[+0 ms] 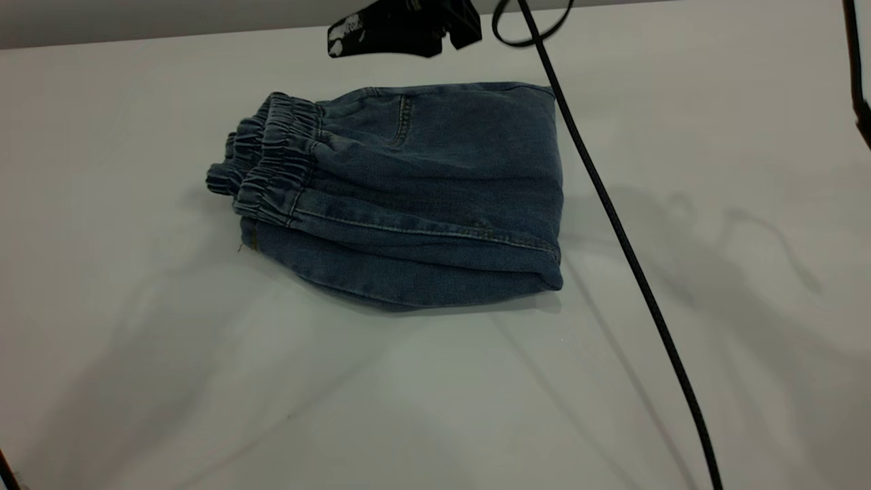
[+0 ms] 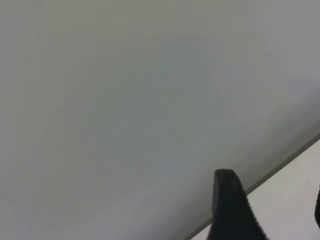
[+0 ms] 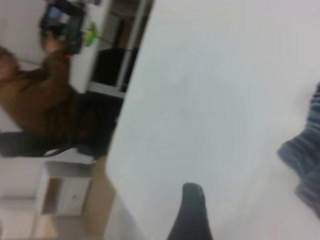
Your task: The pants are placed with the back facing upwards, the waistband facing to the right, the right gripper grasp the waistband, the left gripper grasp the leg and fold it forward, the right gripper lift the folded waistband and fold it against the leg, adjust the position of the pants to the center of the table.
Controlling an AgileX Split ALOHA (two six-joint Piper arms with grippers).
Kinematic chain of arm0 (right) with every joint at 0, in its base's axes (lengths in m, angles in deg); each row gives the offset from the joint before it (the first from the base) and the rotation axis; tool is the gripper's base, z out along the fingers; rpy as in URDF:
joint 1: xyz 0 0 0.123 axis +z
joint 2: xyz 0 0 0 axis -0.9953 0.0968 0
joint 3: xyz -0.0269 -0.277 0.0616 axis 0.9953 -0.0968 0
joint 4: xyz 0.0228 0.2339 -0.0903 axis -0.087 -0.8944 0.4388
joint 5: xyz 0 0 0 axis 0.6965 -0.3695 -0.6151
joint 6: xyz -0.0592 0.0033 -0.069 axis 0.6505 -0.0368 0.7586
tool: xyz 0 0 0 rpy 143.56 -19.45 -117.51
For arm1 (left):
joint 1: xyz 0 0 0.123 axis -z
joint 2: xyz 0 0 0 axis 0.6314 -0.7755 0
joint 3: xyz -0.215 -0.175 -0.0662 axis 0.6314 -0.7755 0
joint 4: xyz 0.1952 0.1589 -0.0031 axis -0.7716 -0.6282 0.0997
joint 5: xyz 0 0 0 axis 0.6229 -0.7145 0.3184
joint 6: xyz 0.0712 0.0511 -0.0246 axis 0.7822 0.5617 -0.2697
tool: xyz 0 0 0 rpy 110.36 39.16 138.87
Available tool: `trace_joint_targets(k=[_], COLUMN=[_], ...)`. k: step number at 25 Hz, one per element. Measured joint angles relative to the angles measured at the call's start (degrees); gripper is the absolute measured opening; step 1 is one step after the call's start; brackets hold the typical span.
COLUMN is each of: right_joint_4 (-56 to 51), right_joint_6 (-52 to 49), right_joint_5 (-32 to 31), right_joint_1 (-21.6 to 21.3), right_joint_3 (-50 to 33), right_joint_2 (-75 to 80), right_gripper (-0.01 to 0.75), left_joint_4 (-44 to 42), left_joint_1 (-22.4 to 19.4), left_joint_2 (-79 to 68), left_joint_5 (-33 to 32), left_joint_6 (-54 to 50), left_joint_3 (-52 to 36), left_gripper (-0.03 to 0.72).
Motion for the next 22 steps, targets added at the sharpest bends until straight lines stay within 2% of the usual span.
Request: trace_joint_targets(k=[5,10,13,18,22], right_joint_4=[18.4,42.2,51.7,58.7,56.7], right_joint_6=[-23.2,-48.2,-61.5,-78.1,-83.3], right_joint_5=[6.4,3.2,5.5,5.9,6.6], right_joint_1=[3.0,3.9,4.0,4.1,4.6], right_joint_3=[5.4,9.7,12.0,14.2,14.2], right_joint_2=[0.3,1.9,2.9,6.4,10.2], right_gripper=[0.471,0.457,0.456,0.456,0.456], left_joint_4=[0.0,-0.1,-0.1,-0.1,-0.1], left_joint_1=[0.0,0.0,0.0,0.0,0.0], left_joint_2=[0.5,1.3,1.3,1.7,1.9], left_joint_5=[0.0,0.3,0.3,0.3,0.2], left_joint_6=[-2.8,-5.7,-5.8,-6.0,-6.0], left_joint_3=[0.0,0.0,0.0,0.0,0.0], left_gripper=[0.372,0.372,0.372,0.372,0.372])
